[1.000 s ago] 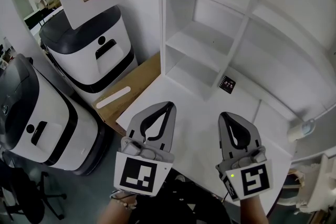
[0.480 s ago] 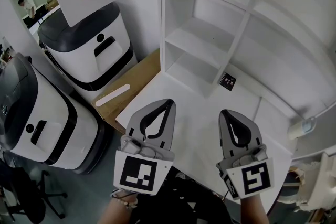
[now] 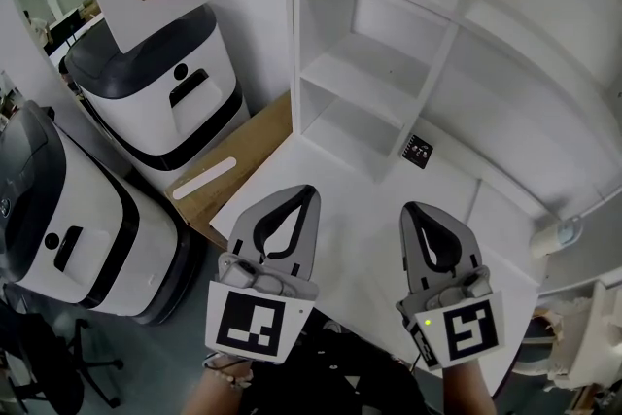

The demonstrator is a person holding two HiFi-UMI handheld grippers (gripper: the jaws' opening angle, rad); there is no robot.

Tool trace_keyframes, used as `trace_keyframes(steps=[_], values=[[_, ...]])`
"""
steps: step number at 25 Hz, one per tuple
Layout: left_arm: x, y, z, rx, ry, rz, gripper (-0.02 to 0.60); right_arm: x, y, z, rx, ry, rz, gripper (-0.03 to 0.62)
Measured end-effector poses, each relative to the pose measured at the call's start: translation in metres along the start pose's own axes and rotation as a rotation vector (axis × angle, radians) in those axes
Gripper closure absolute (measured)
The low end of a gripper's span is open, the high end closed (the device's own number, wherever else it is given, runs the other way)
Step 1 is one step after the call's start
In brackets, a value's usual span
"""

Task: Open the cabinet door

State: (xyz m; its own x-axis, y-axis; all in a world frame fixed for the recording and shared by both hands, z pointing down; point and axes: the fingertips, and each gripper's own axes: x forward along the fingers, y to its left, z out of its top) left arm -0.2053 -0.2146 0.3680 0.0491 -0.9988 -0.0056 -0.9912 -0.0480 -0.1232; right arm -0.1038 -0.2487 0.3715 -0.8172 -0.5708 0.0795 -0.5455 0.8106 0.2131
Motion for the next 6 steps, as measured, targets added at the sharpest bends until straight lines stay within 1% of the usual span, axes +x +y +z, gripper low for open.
trace_keyframes(steps=[6], values=[[0.0034,0.0000,-0.0003,-0.009,-0.004,0.000,0.580,0.0018,-0.0011,0.0005,0.000,-0.007,0.000,0.594]])
